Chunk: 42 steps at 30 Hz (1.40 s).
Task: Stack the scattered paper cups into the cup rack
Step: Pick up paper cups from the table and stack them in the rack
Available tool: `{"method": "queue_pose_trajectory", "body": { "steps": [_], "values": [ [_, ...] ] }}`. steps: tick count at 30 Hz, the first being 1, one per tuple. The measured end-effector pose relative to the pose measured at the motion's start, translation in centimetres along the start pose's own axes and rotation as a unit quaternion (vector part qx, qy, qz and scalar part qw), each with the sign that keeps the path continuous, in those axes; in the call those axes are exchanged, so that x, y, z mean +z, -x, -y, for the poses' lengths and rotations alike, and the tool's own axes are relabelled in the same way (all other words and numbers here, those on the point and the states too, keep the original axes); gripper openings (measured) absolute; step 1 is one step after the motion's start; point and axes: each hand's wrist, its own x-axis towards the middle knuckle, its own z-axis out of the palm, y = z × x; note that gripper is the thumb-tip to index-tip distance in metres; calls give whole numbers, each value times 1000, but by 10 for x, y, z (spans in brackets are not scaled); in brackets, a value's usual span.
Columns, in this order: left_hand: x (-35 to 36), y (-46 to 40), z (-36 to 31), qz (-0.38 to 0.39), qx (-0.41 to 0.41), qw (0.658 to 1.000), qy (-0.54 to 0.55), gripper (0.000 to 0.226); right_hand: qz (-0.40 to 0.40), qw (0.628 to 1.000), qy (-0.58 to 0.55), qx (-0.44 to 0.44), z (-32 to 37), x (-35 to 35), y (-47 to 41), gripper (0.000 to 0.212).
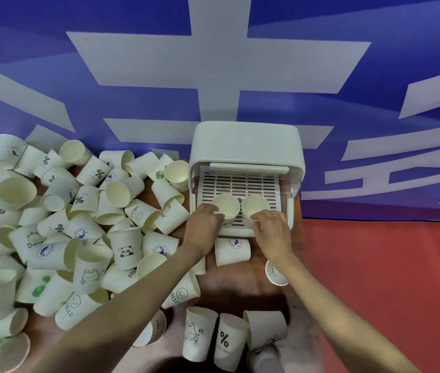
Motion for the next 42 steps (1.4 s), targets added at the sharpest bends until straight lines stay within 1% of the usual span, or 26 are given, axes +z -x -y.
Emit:
{"method": "queue_pose_trajectory", "body": {
  "steps": [4, 6, 10, 13, 15, 18, 20, 22, 25, 27, 29, 32, 35, 37, 39, 40, 42],
  "values": [
    [2, 6, 1, -12, -3, 999, 40, 27, 10, 1000, -8, 0, -2, -1, 3, 21],
    [-1, 12, 0, -29, -3, 998, 54, 28, 9, 1000, -12, -3, -4, -4, 7, 23],
    [-4, 31, 0, -75, -21, 993, 93, 39, -28, 999, -35, -15, -8, -16, 21, 26],
    [1, 50, -5, -108, -55, 982, 144, 36, -65, 996, -54, -2, -14, -24, 41, 28],
    [6, 62, -10, -99, -74, 978, 166, 31, -62, 997, -47, 21, -21, -27, 56, 27],
    [15, 76, -16, -72, -90, 978, 174, 27, -39, 998, -28, 45, -34, -27, 77, 27],
    [20, 81, -21, -49, -108, 975, 187, 28, -15, 998, -18, 51, -40, -25, 90, 30],
    [24, 83, -27, -33, -142, 965, 218, 29, 39, 998, 12, 55, -44, -20, 98, 41],
    [30, 83, -37, -33, -200, 945, 258, 28, 127, 988, 78, 50, -45, -12, 104, 61],
    [33, 82, -42, -25, -229, 935, 269, 28, 155, 981, 104, 48, -44, -8, 105, 69],
    [36, 79, -45, -14, -250, 930, 270, 29, 168, 976, 126, 55, -42, -5, 103, 70],
    [39, 76, -48, -2, -275, 921, 276, 31, 153, 976, 133, 79, -39, -4, 101, 59],
    [41, 74, -49, -3, -281, 919, 276, 26, 99, 986, 71, 116, -37, -4, 106, 52],
    [40, 74, -49, -12, -279, 918, 280, 23, 65, 988, 16, 139, -39, -2, 113, 53],
    [38, 76, -48, -21, -266, 918, 294, 22, 65, 985, -16, 159, -42, -1, 119, 57],
    [37, 77, -48, -27, -254, 919, 300, 22, 72, 984, -14, 164, -44, -1, 122, 59],
    [33, 82, -48, -36, -225, 924, 309, 23, 86, 982, 24, 168, -48, -1, 125, 65]
  ]
}}
